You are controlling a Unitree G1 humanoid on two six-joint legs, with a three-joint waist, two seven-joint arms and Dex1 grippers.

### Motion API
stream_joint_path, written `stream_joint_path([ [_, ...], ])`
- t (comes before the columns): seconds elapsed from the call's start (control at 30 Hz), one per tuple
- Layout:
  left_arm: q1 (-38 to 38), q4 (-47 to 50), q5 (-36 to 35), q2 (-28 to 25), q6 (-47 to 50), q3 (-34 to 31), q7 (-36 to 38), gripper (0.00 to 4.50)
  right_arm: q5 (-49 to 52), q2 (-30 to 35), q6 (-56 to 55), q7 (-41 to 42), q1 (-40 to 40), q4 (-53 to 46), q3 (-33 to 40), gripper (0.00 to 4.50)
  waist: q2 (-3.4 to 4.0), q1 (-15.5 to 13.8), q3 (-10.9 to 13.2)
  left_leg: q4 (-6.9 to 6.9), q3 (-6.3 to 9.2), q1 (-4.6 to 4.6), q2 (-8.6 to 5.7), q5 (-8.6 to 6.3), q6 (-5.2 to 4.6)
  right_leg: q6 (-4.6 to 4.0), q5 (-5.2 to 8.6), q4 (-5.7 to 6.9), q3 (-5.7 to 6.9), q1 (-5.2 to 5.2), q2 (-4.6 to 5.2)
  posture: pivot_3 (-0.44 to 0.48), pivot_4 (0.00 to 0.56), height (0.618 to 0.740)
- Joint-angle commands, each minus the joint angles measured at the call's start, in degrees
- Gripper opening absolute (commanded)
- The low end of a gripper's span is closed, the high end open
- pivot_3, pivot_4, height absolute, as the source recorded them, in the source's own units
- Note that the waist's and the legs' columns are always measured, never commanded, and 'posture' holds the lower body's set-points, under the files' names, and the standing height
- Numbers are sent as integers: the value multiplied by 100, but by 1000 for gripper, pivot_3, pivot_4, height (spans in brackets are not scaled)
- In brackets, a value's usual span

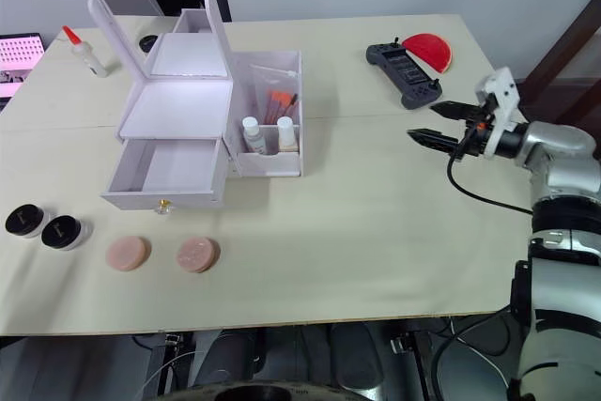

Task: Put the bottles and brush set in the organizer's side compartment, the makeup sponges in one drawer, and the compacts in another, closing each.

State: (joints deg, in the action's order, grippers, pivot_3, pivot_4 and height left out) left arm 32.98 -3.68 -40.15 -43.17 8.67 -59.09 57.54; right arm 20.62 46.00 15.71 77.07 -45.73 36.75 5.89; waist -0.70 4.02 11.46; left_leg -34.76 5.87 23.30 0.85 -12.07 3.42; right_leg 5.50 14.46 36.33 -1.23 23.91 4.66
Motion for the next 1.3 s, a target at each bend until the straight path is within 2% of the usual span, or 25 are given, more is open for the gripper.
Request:
stream_joint_path([
  [0.03, 596, 1392, -269, 403, 312, -69, 31, 4470, 480, -63, 876, 493, -135, -1335, -260, 4500, 0, -12, 0, 1, 0, 3, 0, 0, 0, 1, 1, 0, 0, 5, 0, 0, 150, 740],
  [0.23, 1370, 3272, -572, 1071, 845, 486, -179, 4470, 949, -72, 1935, 991, -516, -2725, -754, 4500, 1, -67, 1, -13, -8, 11, 0, -2, 3, 0, 0, 1, -6, 16, 1, 0, 150, 740],
  [0.4, 1400, 4296, -241, 1516, 927, 1528, -704, 4470, 1215, -32, 2509, 1303, -784, -3421, -1106, 4500, -4, -95, -1, -31, -20, 15, 1, -3, 5, 3, 2, -6, -13, 15, 4, 0, 150, 740],
  [0.5, 1243, 4614, 383, 1756, 901, 2415, -1189, 4470, 1324, -87, 2594, 1237, -863, -3707, -1092, 4500, -9, -144, -3, -33, -36, 15, 0, -4, 5, -6, -4, -8, -24, 16, 4, 0, 150, 740],
  [0.6, 926, 4700, 794, 2025, 983, 3222, -1729, 4470, 1457, -2, 2781, 1138, -861, -4040, -1025, 4500, -12, -163, -4, -34, -49, 15, 1, -3, 5, 4, -12, -8, -33, 16, 4, 0, 150, 740],
  [0.87, 151, 4282, 1616, 2126, 1028, 4416, -2426, 4470, 1562, 339, 3038, 901, -663, -4412, -914, 4500, -15, -163, -7, -38, -59, 14, 3, -3, 4, 7, -13, -5, -34, 16, 3, 0, 150, 740],
  [1.13, -447, 3705, 2166, 2206, 714, 5045, -2724, 4470, 1538, 350, 3087, 473, -522, -4500, -849, 4500, -15, -165, -7, -37, -62, 13, 4, -3, 4, 11, -18, -3, -35, 17, 3, 0, 150, 740],
  [1.3, -531, 3556, 2415, 2116, 579, 5273, -2726, 4470, 1597, 367, 3176, 285, -494, -4607, -779, 4500, -15, -176, -7, -38, -62, 13, 4, -3, 3, 17, -22, -3, -34, 17, 3, 0, 150, 740],
])
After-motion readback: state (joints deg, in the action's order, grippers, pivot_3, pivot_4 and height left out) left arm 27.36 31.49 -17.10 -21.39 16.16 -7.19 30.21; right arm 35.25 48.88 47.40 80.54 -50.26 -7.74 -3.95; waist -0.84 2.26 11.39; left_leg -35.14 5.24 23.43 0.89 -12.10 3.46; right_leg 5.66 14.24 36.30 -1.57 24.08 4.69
